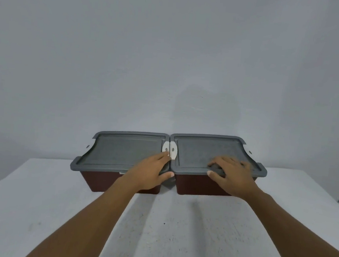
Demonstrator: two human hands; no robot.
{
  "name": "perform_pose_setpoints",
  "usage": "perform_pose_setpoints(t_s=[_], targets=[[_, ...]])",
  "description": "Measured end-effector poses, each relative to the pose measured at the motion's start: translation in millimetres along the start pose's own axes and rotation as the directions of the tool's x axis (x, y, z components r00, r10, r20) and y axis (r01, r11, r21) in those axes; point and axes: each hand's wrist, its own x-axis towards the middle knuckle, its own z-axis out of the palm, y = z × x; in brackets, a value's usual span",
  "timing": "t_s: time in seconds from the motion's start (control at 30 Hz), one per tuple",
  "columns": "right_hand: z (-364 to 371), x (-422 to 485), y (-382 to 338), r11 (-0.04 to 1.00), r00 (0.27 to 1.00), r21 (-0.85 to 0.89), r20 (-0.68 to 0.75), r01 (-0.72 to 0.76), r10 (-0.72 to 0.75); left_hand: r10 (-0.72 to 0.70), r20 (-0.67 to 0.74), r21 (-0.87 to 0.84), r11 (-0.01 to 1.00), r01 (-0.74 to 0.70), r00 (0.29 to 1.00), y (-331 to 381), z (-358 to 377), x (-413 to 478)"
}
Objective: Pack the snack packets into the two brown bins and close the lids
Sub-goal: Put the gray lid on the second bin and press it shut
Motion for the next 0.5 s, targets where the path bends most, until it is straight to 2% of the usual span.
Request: perform_pose_setpoints(t_s=[0.13, 0.27, 0.5], targets=[[11, 11, -40, 0.997, 0.997, -0.040, 0.048, 0.058, -0.056, -0.024, -0.036, 0.152, 0.988, 0.029, 0.999, -19, 0, -11], [29, 17, -56, 0.989, 0.993, -0.107, -0.052, 0.097, -0.103, -0.015, -0.068, 0.187, 0.982, 0.027, 0.998, -26, 5, -13], [41, 5, -70, 0.994, 0.990, -0.080, -0.127, -0.077, 0.066, -0.083, -0.130, 0.191, 0.976, 0.107, 0.988, -22, 17, -10]])
